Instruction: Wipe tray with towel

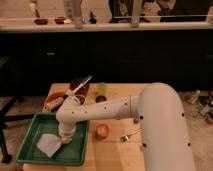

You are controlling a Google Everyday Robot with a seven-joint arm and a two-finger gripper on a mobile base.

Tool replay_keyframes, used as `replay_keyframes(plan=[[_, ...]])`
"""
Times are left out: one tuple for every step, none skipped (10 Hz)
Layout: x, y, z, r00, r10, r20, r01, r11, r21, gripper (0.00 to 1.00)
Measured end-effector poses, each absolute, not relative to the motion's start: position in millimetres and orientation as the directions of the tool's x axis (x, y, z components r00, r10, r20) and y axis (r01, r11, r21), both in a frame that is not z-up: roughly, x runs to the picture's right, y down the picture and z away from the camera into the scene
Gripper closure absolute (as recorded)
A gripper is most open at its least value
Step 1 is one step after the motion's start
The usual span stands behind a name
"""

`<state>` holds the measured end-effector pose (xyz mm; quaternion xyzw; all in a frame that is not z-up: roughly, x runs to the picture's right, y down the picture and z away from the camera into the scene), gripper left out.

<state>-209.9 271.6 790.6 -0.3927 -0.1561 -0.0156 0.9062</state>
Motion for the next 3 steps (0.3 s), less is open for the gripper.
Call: replay_keyframes(plan=[[-199.1,267.8,792.3,0.953,0.107,0.282,0.131,0.696,-0.706,1.00],[-193.8,264.4,794.4,0.955,0.116,0.273,0.117,0.698,-0.706,1.00],[-190.6,258.7,798.3,0.957,0.128,0.260,0.098,0.701,-0.706,1.00]])
